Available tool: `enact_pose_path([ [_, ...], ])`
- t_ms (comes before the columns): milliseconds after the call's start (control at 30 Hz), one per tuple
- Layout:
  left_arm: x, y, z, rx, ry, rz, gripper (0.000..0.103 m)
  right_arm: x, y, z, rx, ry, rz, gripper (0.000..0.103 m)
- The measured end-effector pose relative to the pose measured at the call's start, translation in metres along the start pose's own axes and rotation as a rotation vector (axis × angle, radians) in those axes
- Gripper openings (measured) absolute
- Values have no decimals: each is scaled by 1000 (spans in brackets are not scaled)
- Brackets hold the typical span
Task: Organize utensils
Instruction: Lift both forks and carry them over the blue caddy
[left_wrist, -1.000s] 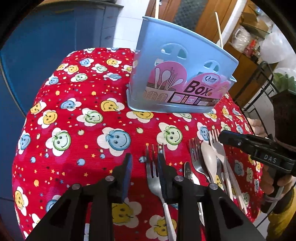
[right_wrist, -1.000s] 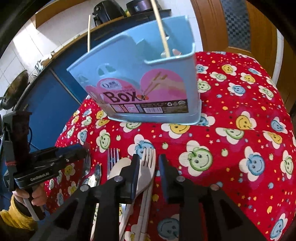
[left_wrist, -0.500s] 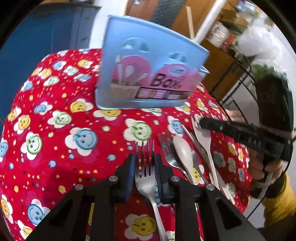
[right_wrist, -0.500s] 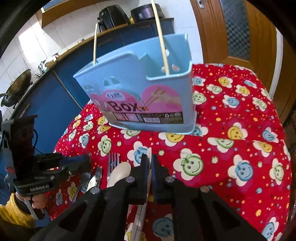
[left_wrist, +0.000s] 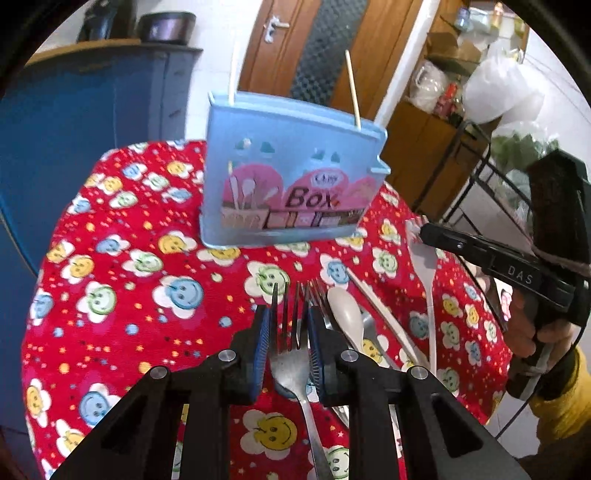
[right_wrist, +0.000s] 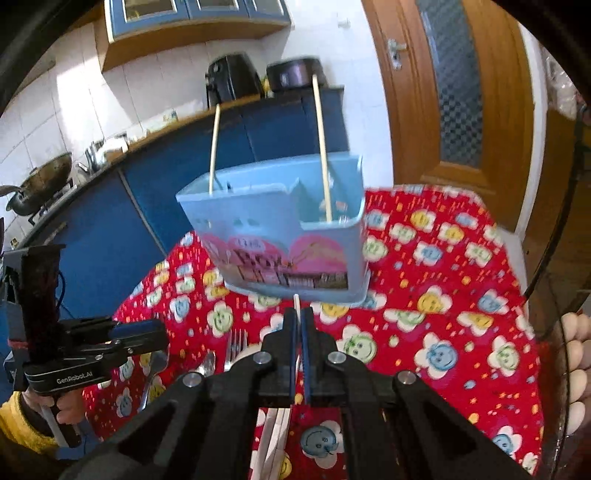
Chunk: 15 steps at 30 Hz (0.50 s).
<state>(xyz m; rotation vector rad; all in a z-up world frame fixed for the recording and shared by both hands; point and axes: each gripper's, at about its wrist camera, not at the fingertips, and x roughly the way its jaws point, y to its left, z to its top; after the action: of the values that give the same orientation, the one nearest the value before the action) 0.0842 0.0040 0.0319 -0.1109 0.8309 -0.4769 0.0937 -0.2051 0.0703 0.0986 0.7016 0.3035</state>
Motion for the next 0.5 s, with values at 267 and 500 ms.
enact_pose_path([
  [267, -30, -6, 3, -6, -113, 2, 4, -35, 10, 10, -15, -156, -42, 3],
  [500, -51, -12, 2, -5, -177, 26, 4, -56, 14, 17, -8, -227, -64, 3],
])
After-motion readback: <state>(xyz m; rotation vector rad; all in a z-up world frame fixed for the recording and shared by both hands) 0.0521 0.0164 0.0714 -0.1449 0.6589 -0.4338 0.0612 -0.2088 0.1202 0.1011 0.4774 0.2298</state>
